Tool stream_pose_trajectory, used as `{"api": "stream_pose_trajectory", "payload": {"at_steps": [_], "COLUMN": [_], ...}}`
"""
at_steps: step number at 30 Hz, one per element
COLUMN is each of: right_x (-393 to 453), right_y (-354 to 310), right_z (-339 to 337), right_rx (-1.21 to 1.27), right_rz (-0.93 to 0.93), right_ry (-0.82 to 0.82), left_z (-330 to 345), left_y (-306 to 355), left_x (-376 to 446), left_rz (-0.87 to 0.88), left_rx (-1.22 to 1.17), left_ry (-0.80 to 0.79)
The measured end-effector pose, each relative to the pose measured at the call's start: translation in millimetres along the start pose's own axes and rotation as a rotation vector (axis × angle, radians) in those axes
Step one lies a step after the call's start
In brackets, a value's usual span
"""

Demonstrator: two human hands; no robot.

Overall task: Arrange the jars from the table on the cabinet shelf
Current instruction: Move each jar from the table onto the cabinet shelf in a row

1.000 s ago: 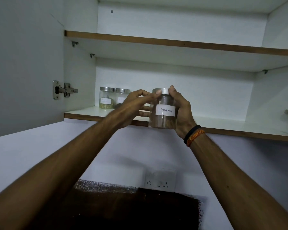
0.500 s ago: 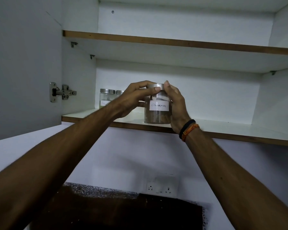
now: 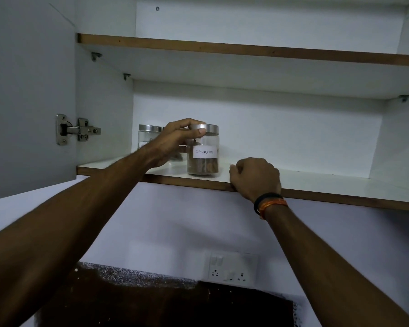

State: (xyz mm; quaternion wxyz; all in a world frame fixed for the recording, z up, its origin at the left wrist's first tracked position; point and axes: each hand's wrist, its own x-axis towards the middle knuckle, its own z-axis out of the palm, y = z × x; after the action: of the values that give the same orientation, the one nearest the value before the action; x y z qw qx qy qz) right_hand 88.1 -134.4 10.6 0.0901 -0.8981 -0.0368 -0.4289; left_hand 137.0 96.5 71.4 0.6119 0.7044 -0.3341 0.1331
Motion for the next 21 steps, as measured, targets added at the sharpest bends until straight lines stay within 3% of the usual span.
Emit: {"api": "stream_pose_trajectory", "payload": {"at_steps": [8, 16, 21], "right_x": [-2, -5, -4], "right_y": [-2, -3, -3], "right_z": [12, 14, 18], "right_rx": [-0.095, -0.109, -0.073], "right_rz": [0.005, -0.022, -0.04], "right_ry": [0.148, 0.256, 0.287], "left_z": [-14, -24, -30], "left_y": [-21, -35, -40], "left_x": [28, 57, 76], "left_rz": [0.021, 0.274, 0.27], "left_rx": [0.127, 0.745, 0.865], "left_ry": [-0.01, 0.103, 0.07]}}
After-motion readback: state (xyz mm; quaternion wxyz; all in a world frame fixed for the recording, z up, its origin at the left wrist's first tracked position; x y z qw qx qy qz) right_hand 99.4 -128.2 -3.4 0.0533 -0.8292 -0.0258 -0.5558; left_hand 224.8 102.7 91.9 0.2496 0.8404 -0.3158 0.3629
